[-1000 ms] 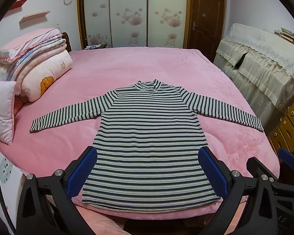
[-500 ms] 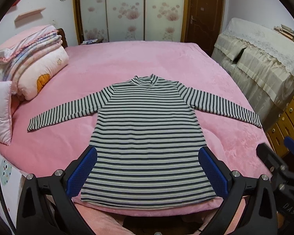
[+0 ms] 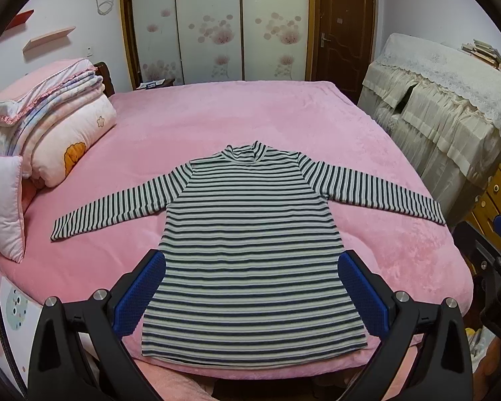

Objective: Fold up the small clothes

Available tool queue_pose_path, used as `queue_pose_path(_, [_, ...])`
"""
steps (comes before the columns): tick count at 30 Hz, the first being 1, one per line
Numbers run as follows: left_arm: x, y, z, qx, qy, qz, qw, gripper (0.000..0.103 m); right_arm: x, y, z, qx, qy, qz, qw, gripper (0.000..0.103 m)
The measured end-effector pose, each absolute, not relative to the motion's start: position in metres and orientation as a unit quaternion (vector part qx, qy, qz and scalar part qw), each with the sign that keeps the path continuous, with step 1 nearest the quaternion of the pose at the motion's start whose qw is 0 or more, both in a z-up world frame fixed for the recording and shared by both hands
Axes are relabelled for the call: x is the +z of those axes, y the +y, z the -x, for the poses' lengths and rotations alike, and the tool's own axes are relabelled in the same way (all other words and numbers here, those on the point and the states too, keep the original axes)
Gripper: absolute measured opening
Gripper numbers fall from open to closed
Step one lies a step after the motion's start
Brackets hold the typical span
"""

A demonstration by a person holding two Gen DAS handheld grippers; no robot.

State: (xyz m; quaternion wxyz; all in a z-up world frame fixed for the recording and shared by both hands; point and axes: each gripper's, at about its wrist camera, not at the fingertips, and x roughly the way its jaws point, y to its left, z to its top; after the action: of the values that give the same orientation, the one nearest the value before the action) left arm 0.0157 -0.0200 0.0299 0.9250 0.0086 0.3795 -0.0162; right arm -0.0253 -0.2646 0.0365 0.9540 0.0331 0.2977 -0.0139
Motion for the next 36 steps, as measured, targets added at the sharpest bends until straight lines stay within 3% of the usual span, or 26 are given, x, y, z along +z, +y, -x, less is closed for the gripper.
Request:
queue_pose_path(20, [0.083,-0.076,-0.052,-0.015,0.326,-0.039,0.945,0.102,0.078,-0.329,0.016,-0.029,0.257,-0.024,0.966,0.100])
queue_pose_path(36, [0.061,-0.161,-0.141,-0.037,0.315,-0.059,0.947,0.102,0.067,-0.431,-0.032,-0.127,0.242,-0.078,0.959,0.100])
